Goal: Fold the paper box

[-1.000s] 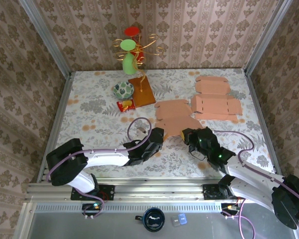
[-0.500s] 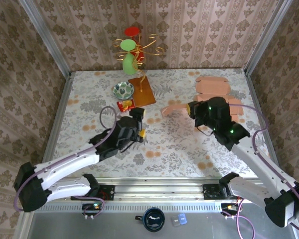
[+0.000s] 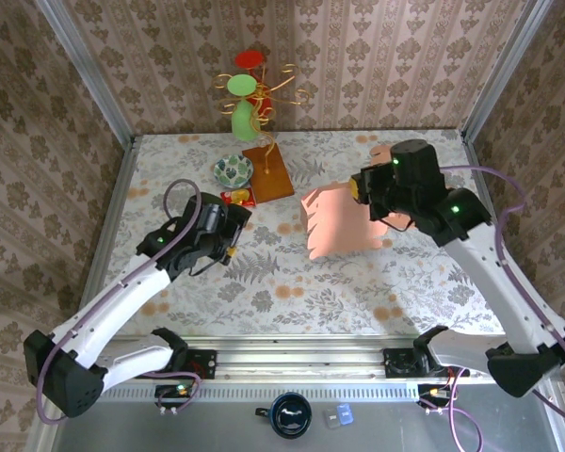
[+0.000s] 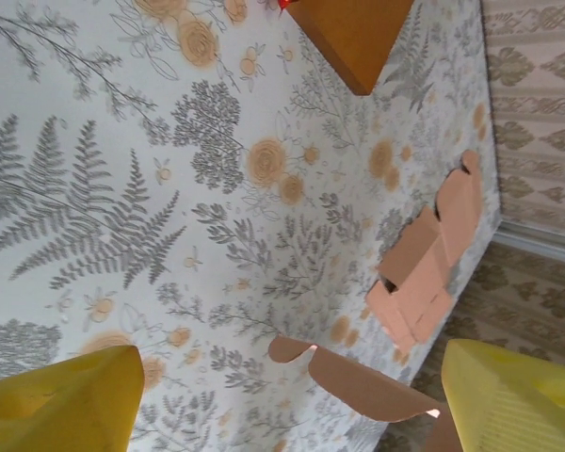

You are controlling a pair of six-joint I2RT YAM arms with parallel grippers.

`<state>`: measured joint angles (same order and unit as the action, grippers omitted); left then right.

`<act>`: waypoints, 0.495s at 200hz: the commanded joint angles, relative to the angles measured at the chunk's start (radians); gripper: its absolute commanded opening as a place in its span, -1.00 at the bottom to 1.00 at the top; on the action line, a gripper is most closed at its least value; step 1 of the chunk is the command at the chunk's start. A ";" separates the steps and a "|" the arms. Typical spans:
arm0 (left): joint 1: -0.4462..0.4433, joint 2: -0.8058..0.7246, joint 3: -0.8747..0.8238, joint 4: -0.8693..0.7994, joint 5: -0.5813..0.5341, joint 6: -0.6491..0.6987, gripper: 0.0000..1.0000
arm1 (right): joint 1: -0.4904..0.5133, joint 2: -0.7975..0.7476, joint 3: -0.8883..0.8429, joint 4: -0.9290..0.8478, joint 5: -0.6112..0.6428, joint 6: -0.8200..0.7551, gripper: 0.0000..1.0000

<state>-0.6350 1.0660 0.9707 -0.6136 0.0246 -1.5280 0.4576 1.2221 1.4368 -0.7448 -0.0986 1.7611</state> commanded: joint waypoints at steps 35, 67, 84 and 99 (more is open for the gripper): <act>0.069 0.094 0.110 -0.188 0.106 0.282 0.54 | 0.013 0.276 -0.050 0.161 -0.086 0.060 -1.00; 0.120 0.093 0.069 -0.171 0.137 0.361 0.33 | 0.015 0.392 -0.093 0.366 -0.163 0.000 -1.00; 0.153 0.082 0.035 -0.158 0.155 0.407 0.22 | 0.013 0.443 -0.110 0.433 -0.207 -0.024 -1.00; 0.187 0.072 0.002 -0.143 0.174 0.451 0.19 | 0.013 0.471 -0.128 0.500 -0.239 -0.047 -1.00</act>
<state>-0.4931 1.1614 1.0252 -0.7498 0.1539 -1.1957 0.4660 1.6562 1.3331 -0.4084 -0.2504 1.7660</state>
